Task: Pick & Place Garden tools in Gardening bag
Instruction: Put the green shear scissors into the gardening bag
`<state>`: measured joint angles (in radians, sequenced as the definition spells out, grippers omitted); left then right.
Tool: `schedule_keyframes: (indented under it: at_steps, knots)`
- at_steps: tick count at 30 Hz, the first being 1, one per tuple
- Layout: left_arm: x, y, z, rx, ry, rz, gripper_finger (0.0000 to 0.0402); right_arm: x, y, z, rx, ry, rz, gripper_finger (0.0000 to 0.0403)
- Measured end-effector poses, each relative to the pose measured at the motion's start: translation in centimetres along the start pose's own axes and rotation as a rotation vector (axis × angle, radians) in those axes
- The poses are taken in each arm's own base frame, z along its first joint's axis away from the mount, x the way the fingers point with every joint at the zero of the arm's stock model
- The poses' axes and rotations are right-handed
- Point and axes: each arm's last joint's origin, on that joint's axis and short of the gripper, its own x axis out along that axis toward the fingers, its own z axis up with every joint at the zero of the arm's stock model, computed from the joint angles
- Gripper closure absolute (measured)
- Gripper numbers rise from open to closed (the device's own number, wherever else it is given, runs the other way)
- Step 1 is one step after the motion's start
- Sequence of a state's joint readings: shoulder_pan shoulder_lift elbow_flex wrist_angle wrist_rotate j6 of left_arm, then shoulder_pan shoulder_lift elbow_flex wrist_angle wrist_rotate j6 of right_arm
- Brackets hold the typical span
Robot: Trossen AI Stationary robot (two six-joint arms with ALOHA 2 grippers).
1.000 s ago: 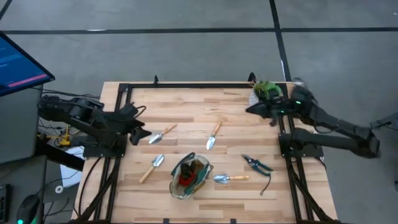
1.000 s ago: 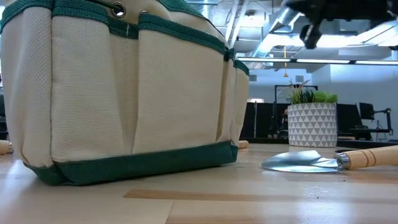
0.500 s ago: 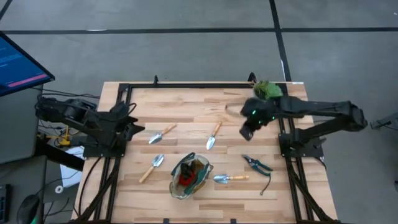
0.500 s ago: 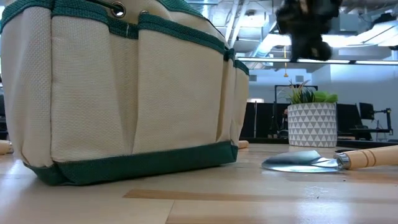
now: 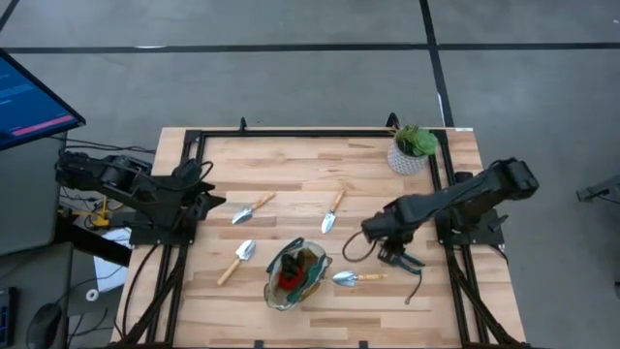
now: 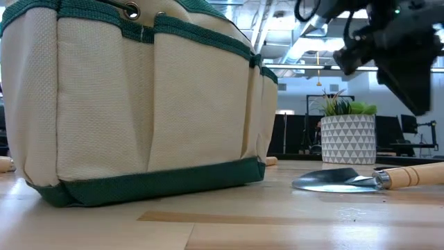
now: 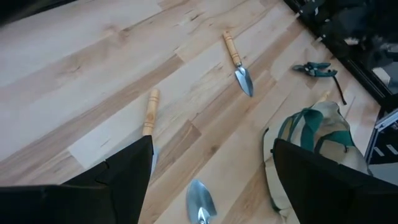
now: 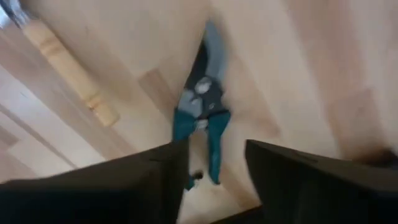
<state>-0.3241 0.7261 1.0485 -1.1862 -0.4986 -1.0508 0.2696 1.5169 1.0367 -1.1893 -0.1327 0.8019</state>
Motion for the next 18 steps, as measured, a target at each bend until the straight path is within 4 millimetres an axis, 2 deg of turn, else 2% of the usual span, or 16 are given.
schedule_keyframes:
  at_steps: [4,7,12,18]
  knots:
    - [0.0,0.0,0.0,0.000,0.001,-0.001,0.0105,1.7,1.3,-0.2,0.003,0.086,-0.027,0.0167]
    - [0.0,0.0,0.0,0.000,0.001,-0.001,0.0105,2.3,2.1,-0.2,0.000,0.086,-0.017,0.0136]
    - [0.0,0.0,0.0,0.000,0.006,-0.003,0.0105,1.8,2.7,-0.8,0.001,0.019,0.027,0.0129]
    - [0.0,0.0,0.0,0.001,0.006,-0.003,0.0105,2.3,1.8,-2.8,0.052,-0.029,0.066,0.0129]
